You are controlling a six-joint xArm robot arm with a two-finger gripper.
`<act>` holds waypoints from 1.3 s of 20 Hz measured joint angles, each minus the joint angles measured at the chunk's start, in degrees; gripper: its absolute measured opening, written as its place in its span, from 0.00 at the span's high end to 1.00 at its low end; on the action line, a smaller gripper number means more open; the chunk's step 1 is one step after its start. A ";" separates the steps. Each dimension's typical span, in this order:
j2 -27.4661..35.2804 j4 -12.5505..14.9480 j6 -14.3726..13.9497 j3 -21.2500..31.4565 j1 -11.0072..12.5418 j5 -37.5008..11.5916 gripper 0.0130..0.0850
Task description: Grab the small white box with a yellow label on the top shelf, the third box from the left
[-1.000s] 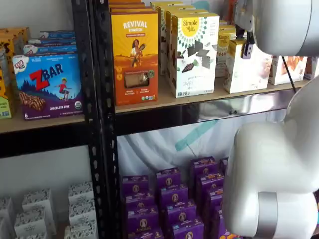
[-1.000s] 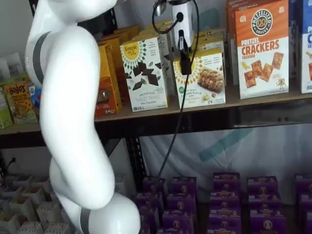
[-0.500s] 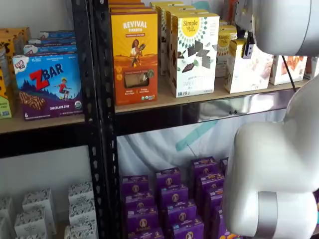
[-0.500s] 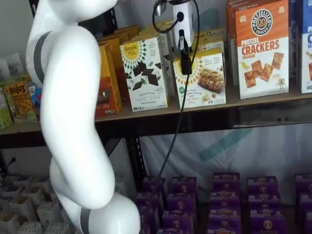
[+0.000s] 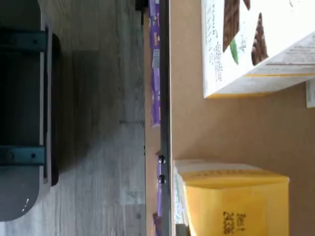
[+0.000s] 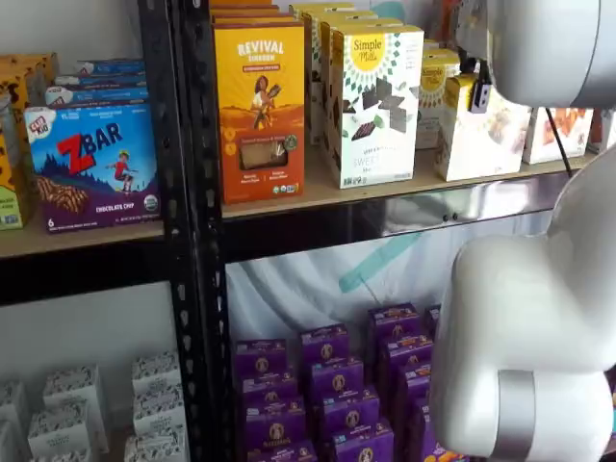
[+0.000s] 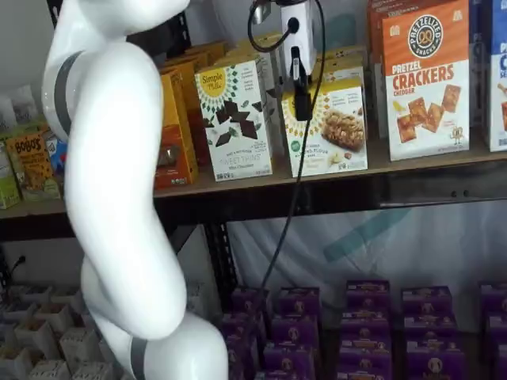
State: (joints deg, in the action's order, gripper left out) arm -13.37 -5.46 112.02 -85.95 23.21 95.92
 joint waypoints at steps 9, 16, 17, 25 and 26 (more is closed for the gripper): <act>-3.22 1.35 0.12 1.48 0.06 4.33 0.72; -7.90 3.43 0.52 5.08 0.12 9.72 0.72; -8.77 3.79 0.60 5.90 0.11 10.25 0.72; -17.78 3.74 2.54 14.98 2.08 13.00 0.72; -18.29 3.52 2.82 15.48 2.38 13.18 0.72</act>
State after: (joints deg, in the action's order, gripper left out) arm -31.66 -1.94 114.83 -70.47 25.59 109.10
